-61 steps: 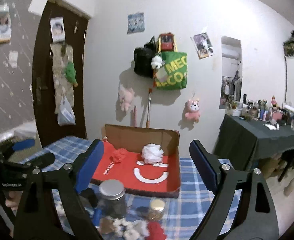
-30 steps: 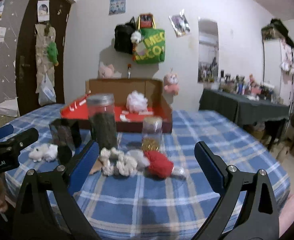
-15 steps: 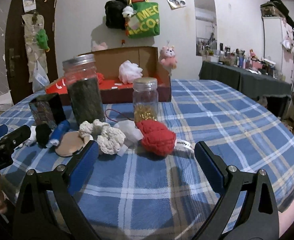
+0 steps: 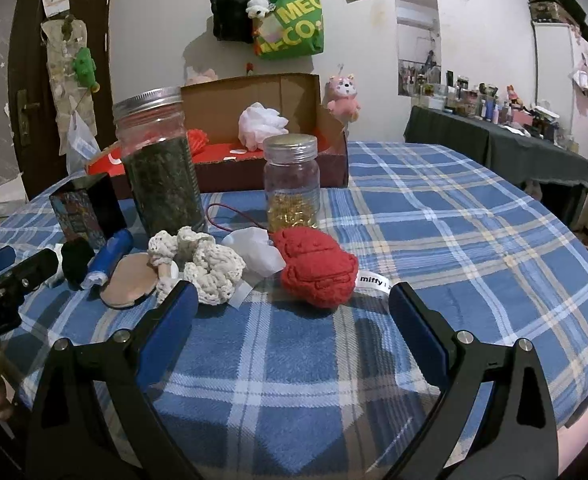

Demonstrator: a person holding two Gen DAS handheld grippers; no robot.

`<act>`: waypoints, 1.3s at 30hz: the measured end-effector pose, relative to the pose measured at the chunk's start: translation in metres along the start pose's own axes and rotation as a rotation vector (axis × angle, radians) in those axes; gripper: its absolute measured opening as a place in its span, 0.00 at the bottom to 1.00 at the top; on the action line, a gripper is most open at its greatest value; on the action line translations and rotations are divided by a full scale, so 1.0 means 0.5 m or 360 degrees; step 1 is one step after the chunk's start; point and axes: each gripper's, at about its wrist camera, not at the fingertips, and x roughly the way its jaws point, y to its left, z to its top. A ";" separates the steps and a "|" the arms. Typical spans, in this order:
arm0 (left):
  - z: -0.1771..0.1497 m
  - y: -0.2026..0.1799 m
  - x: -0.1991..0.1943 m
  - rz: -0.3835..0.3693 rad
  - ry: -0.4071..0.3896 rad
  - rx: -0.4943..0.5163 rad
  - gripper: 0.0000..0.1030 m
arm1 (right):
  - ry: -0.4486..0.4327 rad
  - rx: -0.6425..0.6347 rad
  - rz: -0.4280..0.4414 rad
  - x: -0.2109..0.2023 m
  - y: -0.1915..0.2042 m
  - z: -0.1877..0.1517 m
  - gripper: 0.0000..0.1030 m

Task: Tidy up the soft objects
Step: 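Grasp the white fluffy plush with the left tool while the right tool grasps the red knitted ball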

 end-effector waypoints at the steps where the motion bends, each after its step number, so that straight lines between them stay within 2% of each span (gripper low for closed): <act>1: 0.001 0.005 0.000 0.0007 0.0011 -0.0004 1.00 | 0.0010 -0.0007 -0.0005 0.002 0.000 0.002 0.95; 16: 0.041 0.100 0.028 0.0061 0.0150 0.0016 1.00 | 0.0142 -0.0051 0.0032 0.035 -0.039 0.040 0.95; 21: 0.036 0.116 0.036 0.0059 0.0200 0.0012 1.00 | 0.0151 -0.0017 0.0075 0.041 -0.065 0.062 0.95; 26: 0.022 0.126 0.056 0.0059 0.0281 -0.0004 0.99 | 0.0216 0.0025 0.0130 0.065 -0.088 0.074 0.93; 27: 0.019 0.129 0.063 0.0056 0.0306 -0.0015 0.94 | 0.0259 0.0047 0.0164 0.075 -0.092 0.074 0.87; 28: 0.016 0.130 0.067 0.0039 0.0322 -0.0024 0.89 | 0.0287 0.0058 0.0185 0.082 -0.093 0.072 0.74; 29: 0.013 0.132 0.074 0.0002 0.0346 -0.0042 0.86 | 0.0323 0.0071 0.0207 0.091 -0.094 0.069 0.68; 30: 0.011 0.132 0.077 -0.0019 0.0355 -0.0049 0.81 | 0.0359 0.0093 0.0257 0.099 -0.096 0.066 0.60; 31: 0.010 0.130 0.080 -0.0025 0.0351 -0.0042 0.75 | 0.0378 0.0140 0.0341 0.103 -0.101 0.062 0.48; 32: 0.009 0.126 0.079 -0.0011 0.0335 -0.0018 0.68 | 0.0382 0.0190 0.0404 0.104 -0.108 0.060 0.43; 33: 0.009 0.122 0.078 -0.0008 0.0331 0.0000 0.49 | 0.0382 0.0220 0.0448 0.102 -0.112 0.060 0.36; 34: 0.010 0.118 0.076 -0.0019 0.0330 0.0021 0.42 | 0.0380 0.0218 0.0454 0.100 -0.111 0.060 0.35; 36: 0.014 0.118 0.073 -0.0047 0.0332 0.0012 0.34 | 0.0362 0.0215 0.0468 0.092 -0.110 0.059 0.34; 37: 0.016 0.118 0.071 -0.0060 0.0328 0.0003 0.21 | 0.0342 0.0228 0.0474 0.086 -0.112 0.059 0.34; 39: 0.021 0.118 0.066 -0.0082 0.0329 -0.0007 0.20 | 0.0311 0.0234 0.0468 0.075 -0.115 0.061 0.34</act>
